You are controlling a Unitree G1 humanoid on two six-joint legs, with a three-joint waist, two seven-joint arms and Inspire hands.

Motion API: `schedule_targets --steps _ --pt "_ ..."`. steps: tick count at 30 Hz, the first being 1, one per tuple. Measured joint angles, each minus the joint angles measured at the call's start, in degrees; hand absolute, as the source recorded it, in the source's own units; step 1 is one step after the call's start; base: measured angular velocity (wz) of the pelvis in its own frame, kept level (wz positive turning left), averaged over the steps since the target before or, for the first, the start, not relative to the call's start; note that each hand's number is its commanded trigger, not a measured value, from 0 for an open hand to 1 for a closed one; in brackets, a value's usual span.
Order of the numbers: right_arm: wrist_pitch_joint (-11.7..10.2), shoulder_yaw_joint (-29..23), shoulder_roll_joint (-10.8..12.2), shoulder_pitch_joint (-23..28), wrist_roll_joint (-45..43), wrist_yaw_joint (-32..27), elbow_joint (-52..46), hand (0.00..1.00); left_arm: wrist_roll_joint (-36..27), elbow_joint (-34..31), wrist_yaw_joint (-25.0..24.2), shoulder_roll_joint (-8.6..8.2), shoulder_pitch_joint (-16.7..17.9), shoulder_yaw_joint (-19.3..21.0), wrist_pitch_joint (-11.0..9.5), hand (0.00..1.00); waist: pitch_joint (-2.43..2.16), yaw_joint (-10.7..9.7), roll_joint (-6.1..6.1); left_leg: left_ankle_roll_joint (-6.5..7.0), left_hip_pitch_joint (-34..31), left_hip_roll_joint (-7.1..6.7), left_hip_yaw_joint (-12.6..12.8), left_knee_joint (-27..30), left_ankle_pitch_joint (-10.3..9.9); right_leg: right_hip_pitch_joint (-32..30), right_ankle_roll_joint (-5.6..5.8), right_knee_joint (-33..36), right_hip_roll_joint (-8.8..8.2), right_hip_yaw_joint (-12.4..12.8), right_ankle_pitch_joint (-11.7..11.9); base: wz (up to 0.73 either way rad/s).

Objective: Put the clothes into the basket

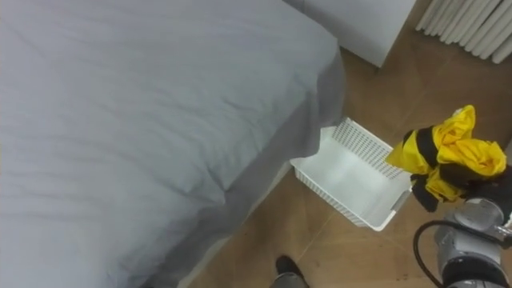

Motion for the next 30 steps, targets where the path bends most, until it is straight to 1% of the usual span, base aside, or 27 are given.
schedule_targets --steps 3,6,9,11,12,13,14,17,19,22,25,30 --pt "0.00 1.13 -0.06 -0.77 -0.07 -0.94 0.01 1.00 -0.26 0.06 -0.02 0.03 -0.43 -0.33 -0.25 0.00 -0.04 0.25 0.10 0.05 -1.44 0.01 -0.05 0.33 0.03 -1.49 0.00 0.57 -0.03 -0.01 -0.05 0.00" --pt "0.00 1.77 -0.40 -1.74 0.04 -1.23 0.02 1.00 -0.39 0.02 -0.05 0.12 -0.34 -0.64 -0.92 0.00 0.00 0.38 0.16 0.13 -2.49 -0.13 -0.15 0.42 0.12 -2.74 -0.03 1.55 -0.11 -0.03 -0.32 0.01" --pt "0.00 2.41 -0.66 -2.85 0.35 -1.97 0.04 1.00 -0.52 0.01 -0.02 0.31 -0.32 -1.63 -1.27 0.00 0.01 0.56 0.16 0.23 -3.02 -0.21 -0.26 0.43 0.55 -3.30 -0.06 1.65 -0.30 -0.13 -0.47 0.04" --pt "0.00 4.59 -1.44 -3.12 2.17 -2.32 0.06 1.00 -0.57 -0.32 0.01 0.46 -0.32 -1.84 -1.31 0.00 0.06 1.16 0.08 0.23 -3.08 -0.19 -0.62 0.55 0.55 -3.33 -0.10 1.56 -0.61 -0.43 -0.76 0.08" --pt "0.00 4.70 -1.61 -3.13 2.56 -2.33 0.07 0.51 -0.58 -0.53 0.04 0.46 -0.32 -1.96 -1.31 0.00 0.07 1.53 0.07 0.23 -3.08 -0.19 -0.68 0.61 0.55 -3.33 -0.09 1.62 -0.64 -0.47 -0.81 0.05" --pt "0.00 4.87 -1.72 -3.23 3.26 -2.35 0.06 0.11 -0.82 -1.06 0.09 0.47 -0.25 -2.12 -1.31 0.00 0.07 2.18 0.05 0.23 -3.19 -0.19 -0.78 0.84 0.55 -3.32 -0.07 1.61 -0.69 -0.49 -0.83 0.07" --pt "0.05 5.41 -1.70 -3.43 4.32 -2.33 0.06 0.00 -1.24 -1.25 0.17 0.47 -0.26 -2.13 -1.31 0.00 0.09 2.46 0.04 0.23 -3.54 -0.19 -1.30 1.32 0.55 -3.32 -0.06 1.62 -0.74 -0.74 -0.88 0.08" --pt "0.14 5.76 -1.70 -3.69 5.04 -2.33 0.06 0.00 -1.57 -1.69 0.30 0.47 -0.26 -2.13 -1.31 0.00 0.14 3.29 -0.05 0.30 -3.61 -0.16 -2.02 1.41 0.59 -3.12 -0.10 1.56 -1.06 -1.56 -1.01 0.13" --pt "0.14 6.06 -1.70 -3.89 5.28 -2.33 0.05 0.00 -1.58 -1.75 0.47 0.47 -0.25 -2.13 -1.30 0.00 0.15 3.30 -0.07 0.41 -3.68 -0.17 -2.84 1.43 0.67 -2.94 -0.09 1.62 -1.64 -2.24 -1.17 0.20" --pt "0.17 6.05 -1.71 -4.00 5.84 -2.35 0.03 0.00 -1.58 -2.15 0.64 0.49 -0.25 -2.12 -1.30 0.00 0.18 3.37 -0.24 0.61 -3.94 -0.26 -3.67 1.57 0.80 -2.73 -0.07 1.57 -1.88 -3.19 -1.26 0.17" --pt "0.85 6.05 -1.71 -4.92 5.84 -2.48 0.09 0.00 -1.54 -2.16 0.64 0.49 -0.19 -2.05 -1.29 0.00 0.31 3.55 -0.43 0.66 -4.03 -0.35 -3.95 1.89 0.82 -2.65 -0.01 1.63 -2.07 -3.41 -1.30 0.05" --pt "0.86 6.03 -1.95 -5.37 5.83 -3.01 0.13 0.00 -1.56 -2.03 0.66 0.47 -0.12 -2.07 -1.28 0.00 0.27 3.54 -0.42 0.66 -3.88 -0.34 -4.46 2.26 0.82 -2.16 0.01 1.53 -2.16 -3.73 -1.31 0.03"
